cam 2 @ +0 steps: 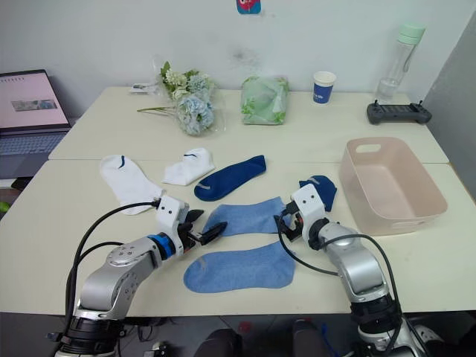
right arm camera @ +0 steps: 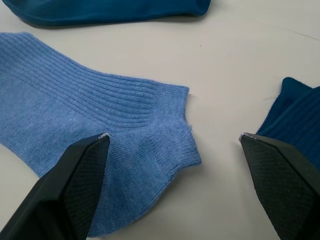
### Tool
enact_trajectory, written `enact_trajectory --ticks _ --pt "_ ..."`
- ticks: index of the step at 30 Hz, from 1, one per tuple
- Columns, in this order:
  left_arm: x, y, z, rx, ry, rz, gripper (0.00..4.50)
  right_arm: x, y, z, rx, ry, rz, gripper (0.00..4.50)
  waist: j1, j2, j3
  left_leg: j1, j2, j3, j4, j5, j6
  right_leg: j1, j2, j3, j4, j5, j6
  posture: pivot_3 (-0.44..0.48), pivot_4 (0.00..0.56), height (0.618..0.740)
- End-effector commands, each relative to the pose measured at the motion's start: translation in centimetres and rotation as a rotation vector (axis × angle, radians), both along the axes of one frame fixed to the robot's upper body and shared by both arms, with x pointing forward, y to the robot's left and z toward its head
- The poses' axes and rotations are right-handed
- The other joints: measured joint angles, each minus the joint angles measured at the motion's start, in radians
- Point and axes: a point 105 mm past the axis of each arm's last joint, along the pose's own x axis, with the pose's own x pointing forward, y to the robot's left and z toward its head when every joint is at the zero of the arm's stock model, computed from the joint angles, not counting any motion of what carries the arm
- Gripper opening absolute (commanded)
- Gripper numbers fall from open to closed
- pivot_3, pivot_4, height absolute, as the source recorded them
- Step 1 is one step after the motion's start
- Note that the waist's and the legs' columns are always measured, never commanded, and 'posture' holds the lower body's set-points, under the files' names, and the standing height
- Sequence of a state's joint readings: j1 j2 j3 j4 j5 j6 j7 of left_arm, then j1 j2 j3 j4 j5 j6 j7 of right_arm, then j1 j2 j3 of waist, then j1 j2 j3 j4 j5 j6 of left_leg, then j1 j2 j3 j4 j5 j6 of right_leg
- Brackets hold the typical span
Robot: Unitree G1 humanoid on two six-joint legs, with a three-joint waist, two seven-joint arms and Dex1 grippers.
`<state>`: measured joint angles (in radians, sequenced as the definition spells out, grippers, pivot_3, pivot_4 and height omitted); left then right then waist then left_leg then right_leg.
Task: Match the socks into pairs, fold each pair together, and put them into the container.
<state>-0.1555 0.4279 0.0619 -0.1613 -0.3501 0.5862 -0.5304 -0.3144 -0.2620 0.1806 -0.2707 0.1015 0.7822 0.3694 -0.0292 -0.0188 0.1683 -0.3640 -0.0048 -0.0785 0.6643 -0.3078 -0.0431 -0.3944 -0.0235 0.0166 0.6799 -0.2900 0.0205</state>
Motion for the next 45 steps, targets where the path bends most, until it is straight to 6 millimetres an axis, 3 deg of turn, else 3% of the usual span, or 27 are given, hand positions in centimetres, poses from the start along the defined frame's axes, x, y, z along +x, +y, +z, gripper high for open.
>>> enact_trajectory --ticks 1,4,7,14,15,18,26,33,38,45 --pt "0.3 0.9 0.9 -0.028 -0.016 0.028 4.32 0.0 0.2 0.9 0.022 -0.031 0.005 4.49 0.000 0.000 0.000 0.000 0.000 0.000 0.000 0.000 0.000 0.000 0.000 0.000 0.000 0.000 0.000 0.000 0.150 0.740" --pt "0.4 0.7 0.9 -0.031 -0.007 0.020 3.56 0.0 0.3 0.8 0.026 -0.024 0.006 4.50 0.000 0.000 0.000 0.000 0.000 0.000 0.000 0.000 0.000 0.000 0.000 0.000 0.000 0.000 0.000 0.000 0.150 0.740" --pt "0.6 0.1 0.6 -0.020 0.015 -0.006 2.55 0.1 0.6 0.5 0.040 0.001 0.004 3.85 0.000 0.000 0.000 0.000 0.000 0.000 0.000 0.000 0.000 0.000 0.000 0.000 0.000 0.000 0.000 0.000 0.150 0.740" --pt "0.9 -0.1 0.2 -0.009 0.036 -0.005 0.16 0.2 0.5 -0.2 0.048 0.037 -0.003 1.25 0.000 0.000 0.000 0.000 0.000 0.000 0.000 0.000 0.000 0.000 0.000 0.000 0.000 0.000 0.000 0.000 0.150 0.740" --pt "1.0 -0.1 0.4 -0.011 0.032 -0.003 0.00 0.2 0.5 0.0 0.053 0.033 -0.003 0.96 0.000 0.000 0.000 0.000 0.000 0.000 0.000 0.000 0.000 0.000 0.000 0.000 0.000 0.000 0.000 0.000 0.150 0.740" --pt "1.1 0.2 1.0 -0.012 0.016 -0.003 0.00 0.3 0.6 0.6 0.068 0.013 -0.004 0.02 0.000 0.000 0.000 0.000 0.000 0.000 0.000 0.000 0.000 0.000 0.000 0.000 0.000 0.000 0.000 0.000 0.150 0.740" --pt "-0.3 0.3 5.0 -0.059 -0.058 -0.084 0.00 -1.3 1.2 4.3 0.163 -0.065 0.085 0.02 0.000 0.000 0.000 -0.001 0.000 0.000 0.000 0.000 0.000 -0.001 0.000 0.000 0.000 0.000 0.000 0.000 0.150 0.740" --pt "-5.0 0.2 6.2 -0.101 0.001 -0.186 0.00 -4.4 0.4 5.3 0.188 -0.014 0.163 0.02 -0.001 0.000 0.001 -0.001 0.000 0.000 0.000 0.000 0.000 0.000 0.000 0.000 -0.002 0.000 0.000 0.000 0.150 0.740" --pt "-8.3 0.0 6.0 -0.106 0.065 -0.231 0.00 -7.3 0.2 5.5 0.193 0.050 0.244 0.02 0.000 0.000 0.001 0.000 0.001 0.000 0.000 0.000 0.000 0.001 0.000 0.000 -0.001 0.000 0.000 0.000 0.150 0.740" --pt "-10.9 0.6 3.2 -0.028 0.128 -0.186 0.00 -9.9 0.6 3.6 0.151 0.123 0.250 0.02 0.000 0.000 0.001 0.002 0.001 0.000 -0.001 0.000 0.000 0.003 0.000 0.000 -0.001 -0.001 0.000 0.000 0.150 0.740"
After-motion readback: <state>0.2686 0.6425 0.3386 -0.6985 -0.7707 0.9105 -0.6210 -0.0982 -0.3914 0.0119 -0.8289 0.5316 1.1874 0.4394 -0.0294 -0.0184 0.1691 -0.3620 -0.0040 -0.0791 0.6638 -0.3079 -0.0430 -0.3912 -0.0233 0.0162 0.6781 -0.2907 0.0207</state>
